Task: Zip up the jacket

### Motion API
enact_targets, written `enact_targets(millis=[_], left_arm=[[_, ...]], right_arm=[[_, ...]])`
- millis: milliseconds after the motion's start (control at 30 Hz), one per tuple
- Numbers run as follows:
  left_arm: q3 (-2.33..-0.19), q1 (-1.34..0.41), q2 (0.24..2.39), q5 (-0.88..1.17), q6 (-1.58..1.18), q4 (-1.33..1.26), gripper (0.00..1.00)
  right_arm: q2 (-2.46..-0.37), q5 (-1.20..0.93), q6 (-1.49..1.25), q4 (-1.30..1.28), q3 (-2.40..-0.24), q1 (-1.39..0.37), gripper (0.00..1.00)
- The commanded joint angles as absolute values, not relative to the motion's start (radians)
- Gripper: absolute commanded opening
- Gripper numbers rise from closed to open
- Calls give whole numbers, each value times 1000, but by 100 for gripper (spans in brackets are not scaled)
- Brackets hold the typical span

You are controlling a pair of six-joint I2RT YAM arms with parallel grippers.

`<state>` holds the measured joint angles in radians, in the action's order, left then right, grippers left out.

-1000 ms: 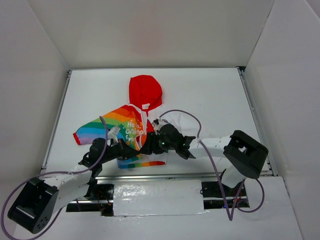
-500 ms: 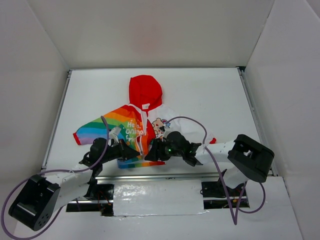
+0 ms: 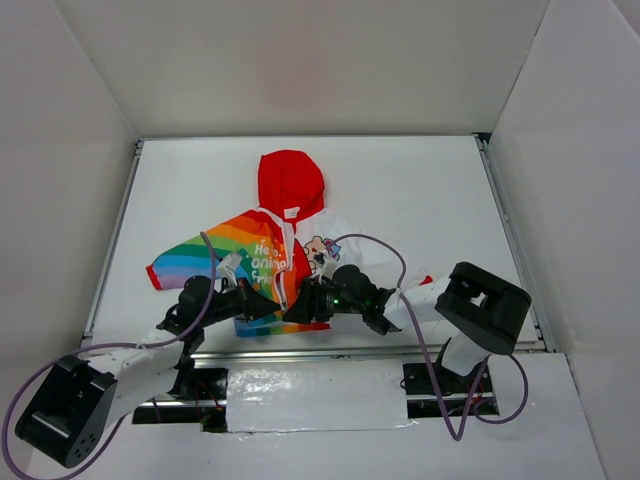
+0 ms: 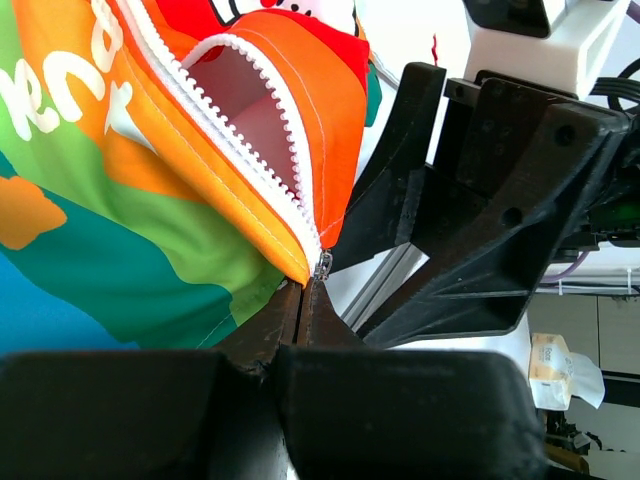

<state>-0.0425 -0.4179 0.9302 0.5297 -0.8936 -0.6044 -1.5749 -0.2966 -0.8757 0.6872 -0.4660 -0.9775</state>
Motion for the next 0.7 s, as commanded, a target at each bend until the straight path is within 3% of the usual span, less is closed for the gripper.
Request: enact_targets(millis=[0, 167, 667], left_arm=[[52, -423, 916, 552, -879, -632, 0], [51, -423, 928, 555, -881, -644, 0], [52, -423, 945, 561, -885, -669, 0]], right_arm=[[-1597, -304, -877, 768, -497, -983, 60], [-1615, -324, -882, 845, -477, -985, 59], [-1657, -336, -900, 940, -460, -986, 44]])
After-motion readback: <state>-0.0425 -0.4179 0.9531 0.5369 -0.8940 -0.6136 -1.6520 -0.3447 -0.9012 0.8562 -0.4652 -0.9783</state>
